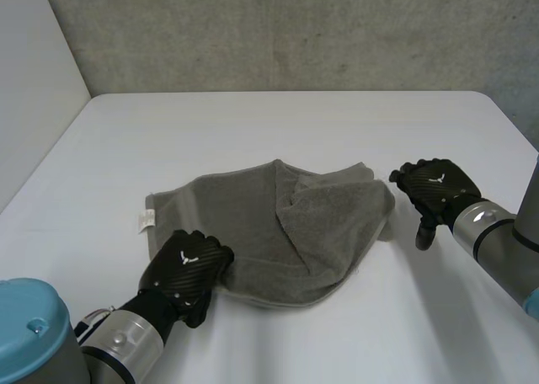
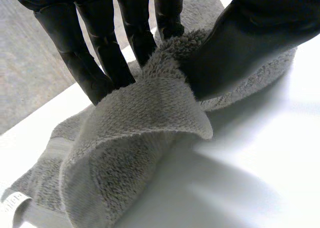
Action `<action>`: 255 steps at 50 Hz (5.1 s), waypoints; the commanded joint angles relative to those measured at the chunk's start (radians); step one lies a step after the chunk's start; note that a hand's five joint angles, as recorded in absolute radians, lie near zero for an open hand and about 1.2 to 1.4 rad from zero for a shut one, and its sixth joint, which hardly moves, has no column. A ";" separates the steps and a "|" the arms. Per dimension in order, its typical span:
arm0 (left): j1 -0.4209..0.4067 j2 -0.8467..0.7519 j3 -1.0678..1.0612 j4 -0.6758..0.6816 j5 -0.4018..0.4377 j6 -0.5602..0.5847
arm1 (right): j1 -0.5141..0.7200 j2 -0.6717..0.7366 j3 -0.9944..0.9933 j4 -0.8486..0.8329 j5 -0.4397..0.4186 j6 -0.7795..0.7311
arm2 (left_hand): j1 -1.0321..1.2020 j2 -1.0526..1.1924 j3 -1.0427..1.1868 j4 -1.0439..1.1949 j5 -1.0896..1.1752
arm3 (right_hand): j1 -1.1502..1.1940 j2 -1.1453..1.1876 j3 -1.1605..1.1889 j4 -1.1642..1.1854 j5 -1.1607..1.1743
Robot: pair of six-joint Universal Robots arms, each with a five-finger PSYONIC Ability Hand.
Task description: Fold the towel.
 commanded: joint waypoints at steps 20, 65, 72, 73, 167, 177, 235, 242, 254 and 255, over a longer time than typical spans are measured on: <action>0.153 0.195 0.116 -0.059 0.006 -0.133 | -0.015 0.275 -0.255 0.117 -0.078 0.198 | -0.004 -0.080 -0.143 -0.106 -0.234 | 0.000 -0.015 -0.008 -0.020 0.000; 0.366 0.193 0.253 -0.119 0.035 -0.173 | 0.036 0.177 -0.171 0.084 -0.195 0.435 | -0.004 -0.080 -0.143 -0.106 -0.234 | 0.329 0.314 0.321 0.309 0.329; 0.367 0.193 0.247 -0.117 0.040 -0.173 | 0.031 0.168 -0.122 0.084 -0.195 0.436 | -0.004 -0.080 -0.143 -0.106 -0.234 | 0.329 0.314 0.321 0.309 0.329; 0.367 0.193 0.247 -0.119 0.040 -0.173 | 0.031 0.165 -0.108 0.084 -0.194 0.436 | -0.004 -0.080 -0.143 -0.106 -0.234 | 0.329 0.314 0.321 0.309 0.329; 0.370 0.246 0.175 -0.120 0.044 -0.227 | 0.122 -0.024 0.082 -0.065 -0.240 0.350 | -0.004 -0.080 -0.143 -0.106 -0.234 | 0.308 0.293 0.301 0.288 0.309; 0.372 0.246 0.159 -0.119 0.046 -0.225 | 0.044 -0.064 0.208 -0.068 -0.266 0.160 | -0.004 -0.080 -0.143 -0.106 -0.234 | 0.109 0.094 0.101 0.089 0.109; 0.360 0.244 0.127 -0.108 0.046 -0.229 | 0.160 0.082 0.197 -0.355 -0.241 0.131 | -0.004 -0.080 -0.143 -0.106 -0.234 | 0.485 0.469 0.477 0.465 0.485; 0.360 0.244 0.121 -0.108 0.046 -0.229 | 0.173 0.105 0.200 -0.340 -0.237 0.132 | -0.004 -0.080 -0.143 -0.106 -0.234 | 0.485 0.469 0.477 0.465 0.485; 0.358 0.244 0.115 -0.106 0.046 -0.229 | 0.157 0.094 0.240 -0.297 -0.246 0.122 | -0.004 -0.080 -0.143 -0.106 -0.234 | 0.435 0.420 0.427 0.415 0.435; 0.358 0.244 0.115 -0.106 0.046 -0.229 | 0.157 0.091 0.245 -0.297 -0.246 0.122 | -0.004 -0.080 -0.143 -0.106 -0.234 | 0.426 0.411 0.418 0.406 0.426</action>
